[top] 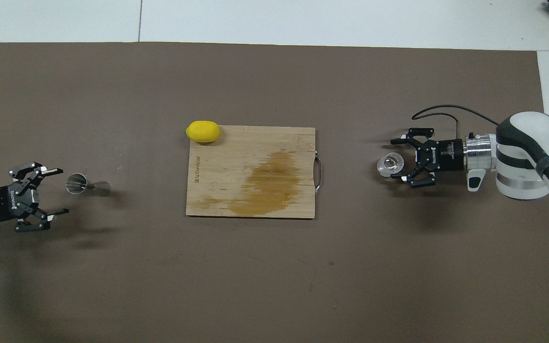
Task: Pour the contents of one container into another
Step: 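Close the right gripper on the glass while the left gripper grasps the metal cup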
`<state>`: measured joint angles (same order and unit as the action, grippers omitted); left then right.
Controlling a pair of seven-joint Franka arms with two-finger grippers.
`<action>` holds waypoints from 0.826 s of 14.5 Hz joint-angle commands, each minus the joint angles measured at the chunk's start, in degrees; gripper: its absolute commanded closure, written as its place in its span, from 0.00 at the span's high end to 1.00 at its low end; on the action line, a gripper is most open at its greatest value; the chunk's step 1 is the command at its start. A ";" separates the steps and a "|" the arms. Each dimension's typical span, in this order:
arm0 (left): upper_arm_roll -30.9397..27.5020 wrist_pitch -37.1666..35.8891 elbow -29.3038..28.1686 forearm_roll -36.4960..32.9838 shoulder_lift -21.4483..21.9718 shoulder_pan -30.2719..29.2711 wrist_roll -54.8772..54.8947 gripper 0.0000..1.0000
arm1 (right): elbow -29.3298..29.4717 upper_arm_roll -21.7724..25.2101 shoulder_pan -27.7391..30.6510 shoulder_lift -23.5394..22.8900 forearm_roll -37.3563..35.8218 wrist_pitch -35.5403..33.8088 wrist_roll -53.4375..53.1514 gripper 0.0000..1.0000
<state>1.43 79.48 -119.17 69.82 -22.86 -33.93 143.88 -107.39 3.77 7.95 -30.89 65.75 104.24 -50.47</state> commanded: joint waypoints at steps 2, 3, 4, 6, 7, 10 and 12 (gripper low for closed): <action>0.06 1.90 -3.00 3.13 -0.26 1.14 3.43 1.00 | -0.10 -0.08 -0.04 -0.48 1.58 1.14 0.20 0.95; 0.06 1.91 -3.00 3.13 -0.26 1.23 3.43 1.00 | -0.10 -0.08 -0.04 -0.48 1.58 1.14 0.11 0.89; 0.06 1.91 -2.91 3.13 -0.35 1.23 3.52 1.00 | -0.10 -0.08 -0.13 -0.40 1.58 1.14 -0.15 0.88; 0.06 2.43 -3.00 3.13 -0.35 1.23 3.78 1.00 | -0.27 -0.08 -0.13 -0.48 1.58 1.14 -0.15 0.86; 0.06 2.96 -3.09 3.13 -0.35 1.23 3.78 1.00 | -0.36 -0.08 -0.13 -0.48 1.58 1.14 -0.15 0.85; 0.06 3.49 -3.18 3.22 -0.35 1.93 4.66 1.00 | -0.45 -0.08 -0.21 -0.48 1.58 1.14 0.20 0.85; 0.06 3.84 -3.61 3.39 -0.26 2.11 4.84 1.00 | -0.45 -0.08 -0.48 -0.48 1.58 1.05 0.29 0.85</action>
<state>1.96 81.86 -121.41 71.72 -23.42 -33.08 146.94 -107.60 3.77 7.81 -31.28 65.81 104.54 -50.47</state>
